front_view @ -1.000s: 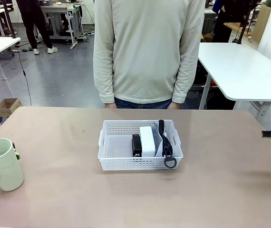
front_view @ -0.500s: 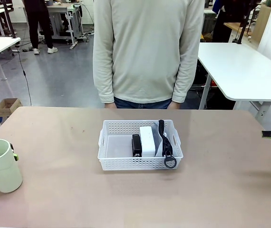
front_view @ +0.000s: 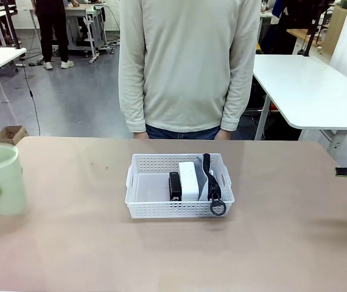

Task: Efficiently arrange items inside the basket to fit them all.
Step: Pick up the Reusable plastic cup and place it inside the Organizing basket.

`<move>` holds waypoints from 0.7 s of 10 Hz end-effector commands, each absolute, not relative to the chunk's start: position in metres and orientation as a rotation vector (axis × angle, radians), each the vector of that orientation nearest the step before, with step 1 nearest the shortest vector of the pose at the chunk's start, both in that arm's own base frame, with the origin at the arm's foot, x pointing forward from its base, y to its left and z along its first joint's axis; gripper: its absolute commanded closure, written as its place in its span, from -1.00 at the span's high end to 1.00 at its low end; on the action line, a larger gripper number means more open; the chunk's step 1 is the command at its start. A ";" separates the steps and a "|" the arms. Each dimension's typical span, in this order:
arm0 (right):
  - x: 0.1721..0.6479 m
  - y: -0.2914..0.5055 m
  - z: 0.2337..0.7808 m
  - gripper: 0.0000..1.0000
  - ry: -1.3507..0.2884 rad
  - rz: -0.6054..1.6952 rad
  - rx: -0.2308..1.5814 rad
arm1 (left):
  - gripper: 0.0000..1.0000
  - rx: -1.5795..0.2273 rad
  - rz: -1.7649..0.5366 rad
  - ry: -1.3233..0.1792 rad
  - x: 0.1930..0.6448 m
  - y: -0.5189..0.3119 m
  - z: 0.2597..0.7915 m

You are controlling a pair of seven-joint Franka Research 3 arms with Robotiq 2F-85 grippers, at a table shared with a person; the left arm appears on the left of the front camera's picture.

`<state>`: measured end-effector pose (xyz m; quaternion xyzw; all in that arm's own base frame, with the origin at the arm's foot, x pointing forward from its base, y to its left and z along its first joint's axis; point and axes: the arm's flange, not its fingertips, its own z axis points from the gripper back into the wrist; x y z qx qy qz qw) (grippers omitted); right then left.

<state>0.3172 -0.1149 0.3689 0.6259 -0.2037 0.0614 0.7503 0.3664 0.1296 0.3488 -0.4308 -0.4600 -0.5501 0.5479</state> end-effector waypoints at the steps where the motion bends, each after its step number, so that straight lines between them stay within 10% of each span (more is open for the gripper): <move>1: 0.312 -0.115 0.369 1.00 -0.450 0.158 1.367 | -1.00 -0.920 -1.078 -1.152 0.340 0.078 0.410; 7: 0.312 -0.115 0.369 1.00 -0.450 0.158 1.367 | -1.00 -0.973 -1.065 -1.244 0.349 0.086 0.443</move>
